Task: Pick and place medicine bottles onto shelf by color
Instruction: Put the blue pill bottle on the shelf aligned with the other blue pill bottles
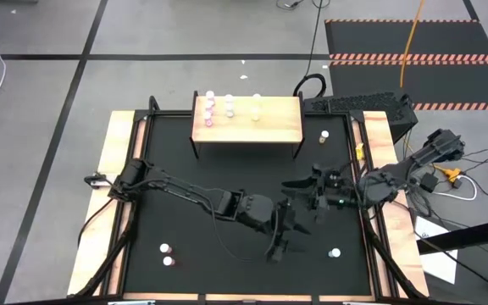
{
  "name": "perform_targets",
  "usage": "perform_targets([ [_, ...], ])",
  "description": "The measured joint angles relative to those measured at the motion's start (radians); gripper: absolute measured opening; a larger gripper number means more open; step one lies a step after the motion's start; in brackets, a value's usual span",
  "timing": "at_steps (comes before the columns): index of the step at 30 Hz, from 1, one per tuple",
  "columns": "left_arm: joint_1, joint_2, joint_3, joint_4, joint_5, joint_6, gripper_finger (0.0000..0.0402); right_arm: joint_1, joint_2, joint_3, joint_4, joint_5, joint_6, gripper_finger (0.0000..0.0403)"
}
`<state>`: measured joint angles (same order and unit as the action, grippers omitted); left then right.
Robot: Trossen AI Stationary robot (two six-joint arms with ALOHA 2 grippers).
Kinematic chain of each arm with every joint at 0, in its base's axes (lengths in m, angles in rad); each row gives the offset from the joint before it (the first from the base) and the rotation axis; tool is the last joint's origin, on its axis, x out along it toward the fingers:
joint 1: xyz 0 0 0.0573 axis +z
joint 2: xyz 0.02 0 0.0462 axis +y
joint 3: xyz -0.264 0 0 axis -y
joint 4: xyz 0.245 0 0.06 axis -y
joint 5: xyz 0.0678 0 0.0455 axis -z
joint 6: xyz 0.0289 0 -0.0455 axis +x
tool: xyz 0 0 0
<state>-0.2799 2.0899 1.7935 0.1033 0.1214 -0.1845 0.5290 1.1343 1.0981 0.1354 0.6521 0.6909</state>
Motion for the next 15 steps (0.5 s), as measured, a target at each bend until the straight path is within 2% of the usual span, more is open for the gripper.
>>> perform_targets([
  [6, 0.019, 0.034, 0.002, -0.038, 0.015, 0.029, 0.0241, -0.004, 0.046, 0.000, 0.009, -0.038, 0.046, 0.0130],
  [10, 0.011, 0.114, 0.000, 0.027, 0.017, 0.002, 0.0241, -0.047, 0.053, 0.000, 0.010, -0.134, 0.032, 0.0130],
  [15, -0.005, 0.206, -0.001, 0.207, 0.001, 0.025, 0.0241, -0.109, 0.035, 0.000, 0.006, -0.317, -0.018, 0.0130],
])
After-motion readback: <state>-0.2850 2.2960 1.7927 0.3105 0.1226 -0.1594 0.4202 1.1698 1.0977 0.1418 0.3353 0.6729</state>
